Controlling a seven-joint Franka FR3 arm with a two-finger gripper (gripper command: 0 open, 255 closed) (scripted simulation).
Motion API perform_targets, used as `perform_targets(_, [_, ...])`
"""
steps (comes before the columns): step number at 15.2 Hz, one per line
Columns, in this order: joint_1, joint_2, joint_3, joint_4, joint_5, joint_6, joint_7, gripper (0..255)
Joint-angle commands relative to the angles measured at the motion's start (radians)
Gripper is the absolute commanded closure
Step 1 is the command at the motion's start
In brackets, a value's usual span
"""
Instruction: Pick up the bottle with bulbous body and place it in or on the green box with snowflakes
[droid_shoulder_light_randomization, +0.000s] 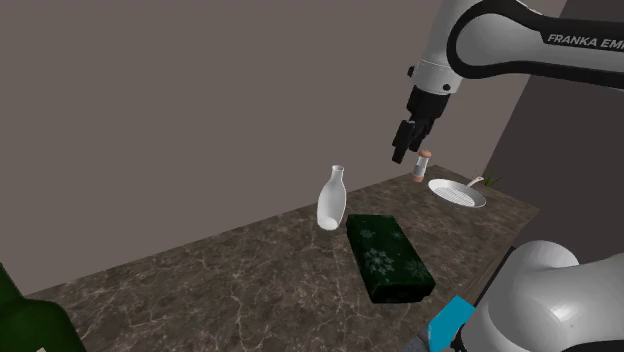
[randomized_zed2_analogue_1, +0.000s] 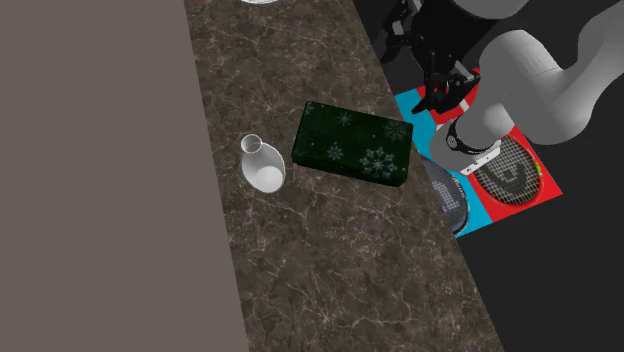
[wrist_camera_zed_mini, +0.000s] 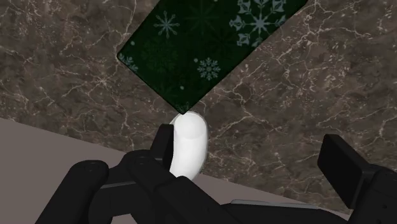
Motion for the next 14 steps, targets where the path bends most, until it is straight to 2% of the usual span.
perform_targets(1, [0.0,0.0,0.0,0.0,0.0,0.0,0.0,0])
perform_targets(7, [-0.01,0.179,-0.041,0.0,0.001,0.189,-0.006,0])
perform_targets(14, [-0.014,0.421,-0.088,0.064,0.022,0.377,-0.025,0])
